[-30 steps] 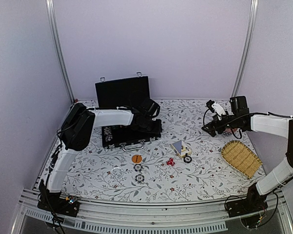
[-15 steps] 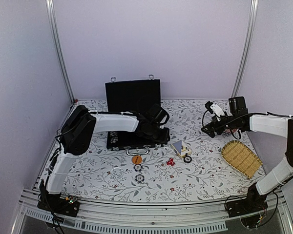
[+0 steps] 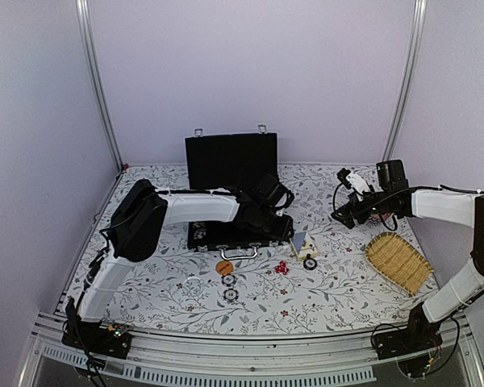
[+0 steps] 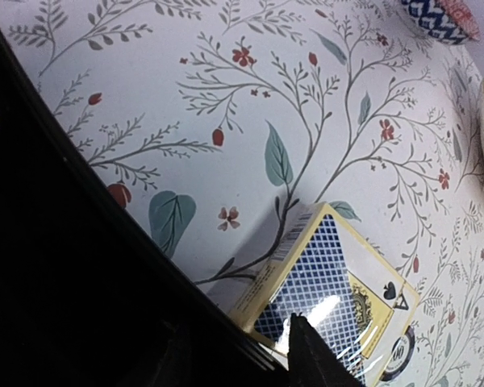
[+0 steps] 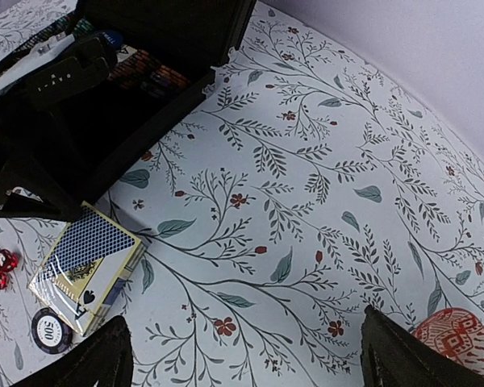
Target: Pack up texas hold em set
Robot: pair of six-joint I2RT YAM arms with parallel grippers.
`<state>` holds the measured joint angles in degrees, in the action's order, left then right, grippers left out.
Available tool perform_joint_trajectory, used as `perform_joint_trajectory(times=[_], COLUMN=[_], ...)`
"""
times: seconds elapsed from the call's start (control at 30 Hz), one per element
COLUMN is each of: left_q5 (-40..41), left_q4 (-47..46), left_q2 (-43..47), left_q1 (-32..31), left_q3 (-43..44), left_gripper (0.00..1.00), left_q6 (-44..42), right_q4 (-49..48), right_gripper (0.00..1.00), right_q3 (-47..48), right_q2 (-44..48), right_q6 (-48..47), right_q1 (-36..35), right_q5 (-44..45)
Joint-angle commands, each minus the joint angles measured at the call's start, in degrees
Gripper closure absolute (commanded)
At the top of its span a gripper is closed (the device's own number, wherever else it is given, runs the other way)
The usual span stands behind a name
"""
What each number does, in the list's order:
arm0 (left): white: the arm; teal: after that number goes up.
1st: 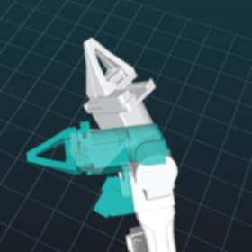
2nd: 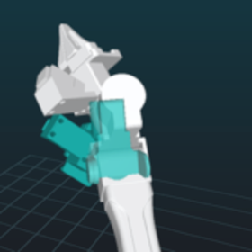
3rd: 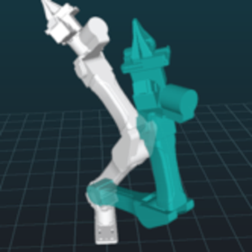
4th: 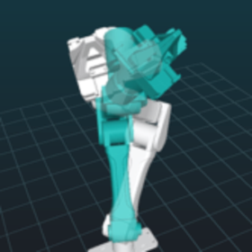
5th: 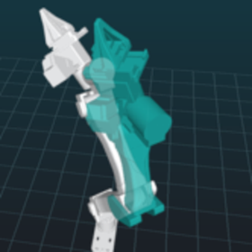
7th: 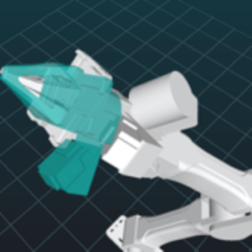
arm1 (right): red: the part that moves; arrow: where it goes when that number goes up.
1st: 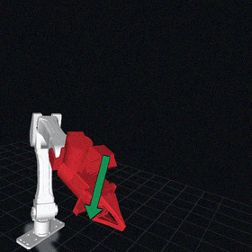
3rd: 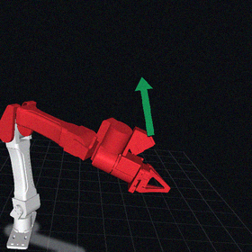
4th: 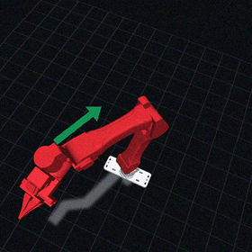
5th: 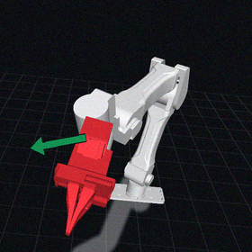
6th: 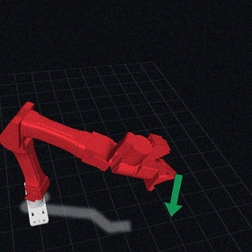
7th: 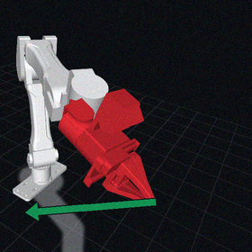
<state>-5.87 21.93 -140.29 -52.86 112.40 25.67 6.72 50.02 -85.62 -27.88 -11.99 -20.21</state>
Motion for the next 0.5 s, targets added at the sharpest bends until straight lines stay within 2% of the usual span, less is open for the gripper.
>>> perform_joint_trajectory(times=[0.0,0.13,0.33,0.47], left_q5=[-4.7,-4.7,0.2,0.8], left_q4=[1.9,0.9,4.1,3.9], left_q2=[-0.2,7.0,17.3,22.7], left_q1=[-3.0,-3.1,-1.2,2.5], left_q3=[1.3,-3.0,-10.1,-16.3], left_gripper=[0.56,0.52,0.49,0.49], left_q6=[-4.8,-10.3,-14.8,-13.3], right_q4=[2.5,6.3,12.5,13.0], right_gripper=[0.01,0.01,0.01,0.1], right_q3=[3.4,8.4,17.6,22.9], right_q2=[-0.2,-0.6,-5.2,-10.0], right_q6=[1.4,2.3,0.3,-1.3], right_q1=[-0.4,-0.3,-0.9,-3.4], right_q5=[-2.7,-6.2,-10.9,-9.3])
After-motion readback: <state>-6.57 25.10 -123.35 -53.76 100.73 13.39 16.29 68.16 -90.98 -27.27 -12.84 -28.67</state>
